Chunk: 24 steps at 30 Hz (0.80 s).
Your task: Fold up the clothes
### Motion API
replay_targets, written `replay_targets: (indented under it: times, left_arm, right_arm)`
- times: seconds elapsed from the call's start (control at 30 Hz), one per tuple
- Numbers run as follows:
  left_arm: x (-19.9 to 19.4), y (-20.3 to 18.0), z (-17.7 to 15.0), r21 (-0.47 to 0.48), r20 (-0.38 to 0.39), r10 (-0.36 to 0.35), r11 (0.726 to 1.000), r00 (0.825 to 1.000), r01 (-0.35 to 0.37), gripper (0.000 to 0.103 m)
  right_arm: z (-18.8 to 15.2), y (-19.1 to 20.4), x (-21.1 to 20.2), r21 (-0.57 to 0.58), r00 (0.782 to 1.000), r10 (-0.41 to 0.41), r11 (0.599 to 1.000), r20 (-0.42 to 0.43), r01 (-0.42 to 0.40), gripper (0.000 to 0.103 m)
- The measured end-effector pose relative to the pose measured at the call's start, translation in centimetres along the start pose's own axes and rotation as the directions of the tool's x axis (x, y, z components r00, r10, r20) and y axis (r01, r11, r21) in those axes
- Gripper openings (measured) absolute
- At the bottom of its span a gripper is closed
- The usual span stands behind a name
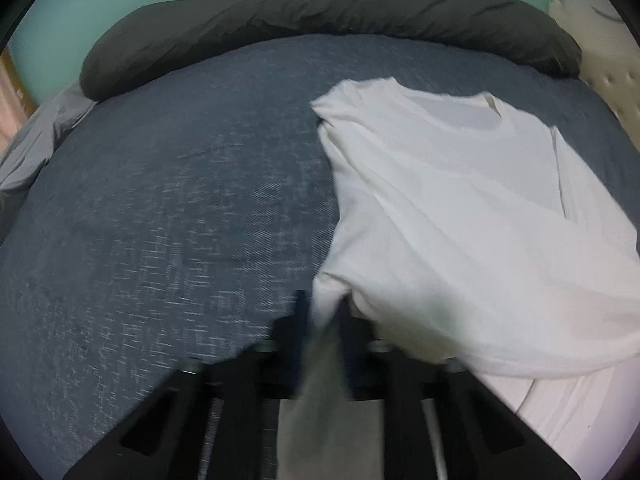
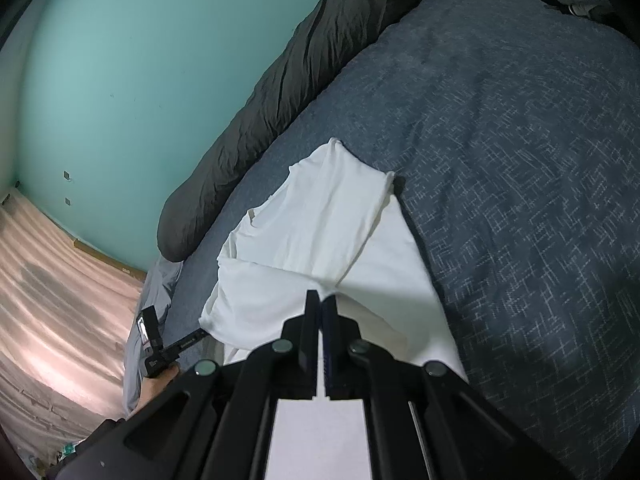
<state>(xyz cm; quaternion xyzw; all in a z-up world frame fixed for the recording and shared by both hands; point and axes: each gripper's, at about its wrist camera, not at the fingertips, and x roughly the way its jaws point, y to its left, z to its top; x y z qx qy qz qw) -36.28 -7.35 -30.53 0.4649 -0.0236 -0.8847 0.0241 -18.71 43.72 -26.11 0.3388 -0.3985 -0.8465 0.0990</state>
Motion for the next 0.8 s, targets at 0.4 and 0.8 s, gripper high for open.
replay_targets:
  times: [0.4, 0.8]
  left_arm:
    - [-0.7, 4.8, -0.3, -0.172, 0.007, -0.071, 0.983, 0.997, 0.071, 0.004]
    - [1.6, 5.7, -0.4, -0.237, -0.045, -0.110, 0.967, 0.993, 0.097, 0.005]
  right_arm:
    - [-0.2, 0.3, 0.8, -0.015, 1.000, 0.002, 1.000, -0.022, -0.002, 0.001]
    - [-1.2, 0.6, 1.9, -0.032, 0.995, -0.002, 0.999, -0.099, -0.001, 0.001]
